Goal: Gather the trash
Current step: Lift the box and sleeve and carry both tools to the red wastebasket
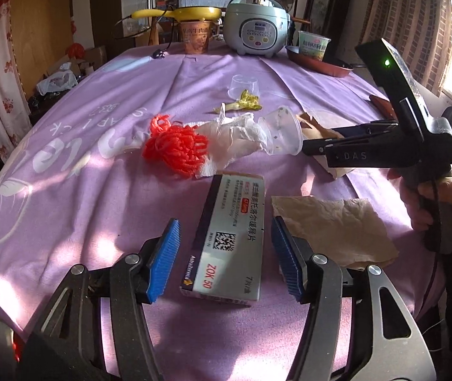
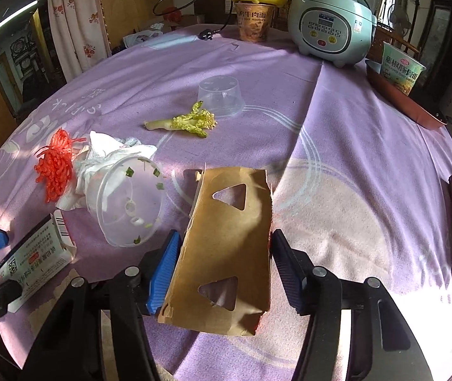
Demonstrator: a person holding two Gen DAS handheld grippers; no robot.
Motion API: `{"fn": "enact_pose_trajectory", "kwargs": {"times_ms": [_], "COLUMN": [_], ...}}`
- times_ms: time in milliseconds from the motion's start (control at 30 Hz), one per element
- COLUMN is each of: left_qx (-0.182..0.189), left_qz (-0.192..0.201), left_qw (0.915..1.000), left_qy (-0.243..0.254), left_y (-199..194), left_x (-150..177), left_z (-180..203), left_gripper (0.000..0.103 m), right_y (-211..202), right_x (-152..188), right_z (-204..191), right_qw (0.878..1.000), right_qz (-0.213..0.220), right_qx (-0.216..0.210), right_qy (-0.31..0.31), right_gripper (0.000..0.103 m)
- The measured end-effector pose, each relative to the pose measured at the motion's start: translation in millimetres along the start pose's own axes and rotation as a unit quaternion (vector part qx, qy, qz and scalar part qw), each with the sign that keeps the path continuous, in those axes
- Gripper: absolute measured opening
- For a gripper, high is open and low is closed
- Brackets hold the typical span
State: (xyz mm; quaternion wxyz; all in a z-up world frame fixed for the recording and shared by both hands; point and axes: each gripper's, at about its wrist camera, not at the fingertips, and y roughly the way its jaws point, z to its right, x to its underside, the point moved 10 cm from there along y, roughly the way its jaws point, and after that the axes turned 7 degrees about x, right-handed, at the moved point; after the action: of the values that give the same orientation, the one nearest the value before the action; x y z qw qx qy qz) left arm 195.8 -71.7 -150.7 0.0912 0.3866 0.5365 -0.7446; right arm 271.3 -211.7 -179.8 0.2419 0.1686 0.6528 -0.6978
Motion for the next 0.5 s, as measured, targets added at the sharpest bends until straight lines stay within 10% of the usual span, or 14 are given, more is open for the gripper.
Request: {"fn": "enact_pose_trajectory", "kwargs": {"times_ms": [500], "left_qx": [0.007], "left_qz": [0.025], "left_qw": [0.9996], "left_qy": [-0.012], "left_y": [-10], "left_x": [-7], "left_z": [0], "left_gripper": [0.047], "right_y": [-22], "right_x": [-9], "right_z": [14], "right_qw": [0.997], "right_qz": [0.046], "right_qx": [-0.039], "right_qy": [0.056], "right_gripper": [0.058]}}
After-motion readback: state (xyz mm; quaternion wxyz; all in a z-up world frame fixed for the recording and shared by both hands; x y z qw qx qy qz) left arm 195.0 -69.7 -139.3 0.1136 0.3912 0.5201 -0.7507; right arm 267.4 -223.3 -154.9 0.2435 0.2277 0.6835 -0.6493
